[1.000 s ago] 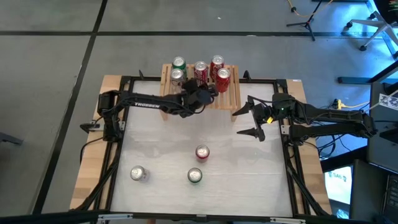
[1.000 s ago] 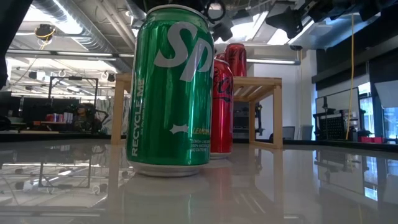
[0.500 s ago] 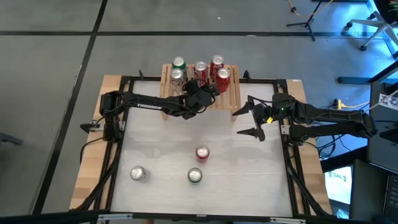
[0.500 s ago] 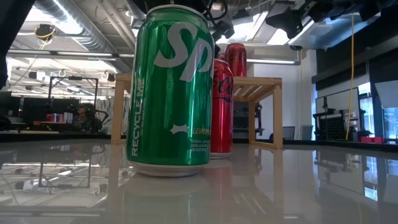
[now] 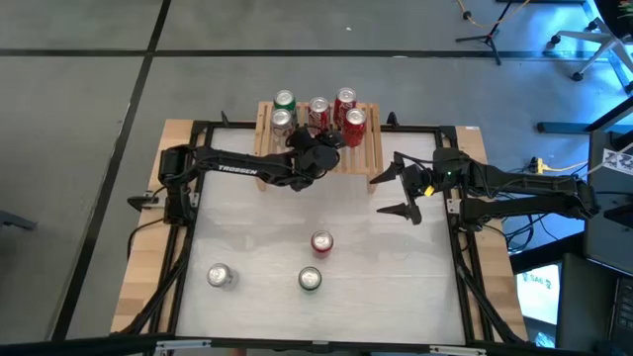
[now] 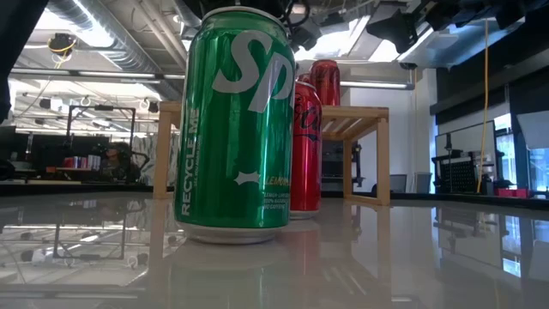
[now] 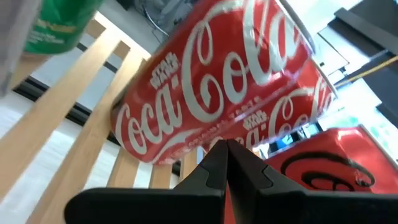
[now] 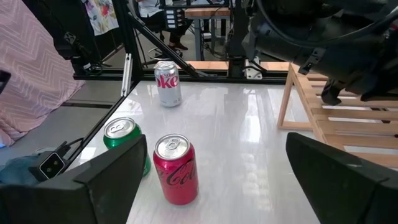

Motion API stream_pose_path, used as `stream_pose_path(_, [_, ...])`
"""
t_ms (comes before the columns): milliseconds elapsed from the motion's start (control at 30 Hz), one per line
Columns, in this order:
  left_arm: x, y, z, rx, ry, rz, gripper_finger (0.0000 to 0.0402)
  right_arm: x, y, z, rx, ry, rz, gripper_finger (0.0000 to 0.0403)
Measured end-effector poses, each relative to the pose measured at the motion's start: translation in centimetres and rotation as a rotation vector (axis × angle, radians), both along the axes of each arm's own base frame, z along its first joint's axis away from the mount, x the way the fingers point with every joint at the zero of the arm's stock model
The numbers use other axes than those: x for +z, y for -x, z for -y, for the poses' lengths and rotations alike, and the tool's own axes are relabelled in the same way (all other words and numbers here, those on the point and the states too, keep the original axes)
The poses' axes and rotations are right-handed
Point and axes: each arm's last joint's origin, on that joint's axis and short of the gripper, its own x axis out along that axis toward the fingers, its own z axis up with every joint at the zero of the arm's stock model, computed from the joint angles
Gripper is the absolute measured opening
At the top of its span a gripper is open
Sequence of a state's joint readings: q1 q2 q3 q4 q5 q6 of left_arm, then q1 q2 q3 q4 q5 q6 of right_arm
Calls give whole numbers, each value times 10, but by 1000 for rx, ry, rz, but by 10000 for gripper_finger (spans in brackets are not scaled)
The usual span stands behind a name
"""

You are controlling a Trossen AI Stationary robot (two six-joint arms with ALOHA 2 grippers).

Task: Place canned beverage on shelf
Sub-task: Put the red/white soda can on the shelf

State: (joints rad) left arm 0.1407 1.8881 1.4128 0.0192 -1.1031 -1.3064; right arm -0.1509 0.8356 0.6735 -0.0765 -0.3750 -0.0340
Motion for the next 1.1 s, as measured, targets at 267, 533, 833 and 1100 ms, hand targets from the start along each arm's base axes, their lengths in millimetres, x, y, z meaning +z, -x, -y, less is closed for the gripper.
stream_pose_path(267, [0, 2, -9, 39, 2, 27, 0, 0, 0, 0, 0, 0, 0, 379])
stream_pose_path(533, [3, 3, -21, 65, -4, 73, 0, 0, 0, 0, 0, 0, 0, 379])
stream_pose_path(833, [4, 5, -27, 77, -4, 78, 0, 0, 0, 0, 0, 0, 1, 379])
stream_pose_path(1100, [4, 6, -31, 82, -2, 79, 0, 0, 0, 0, 0, 0, 1, 379])
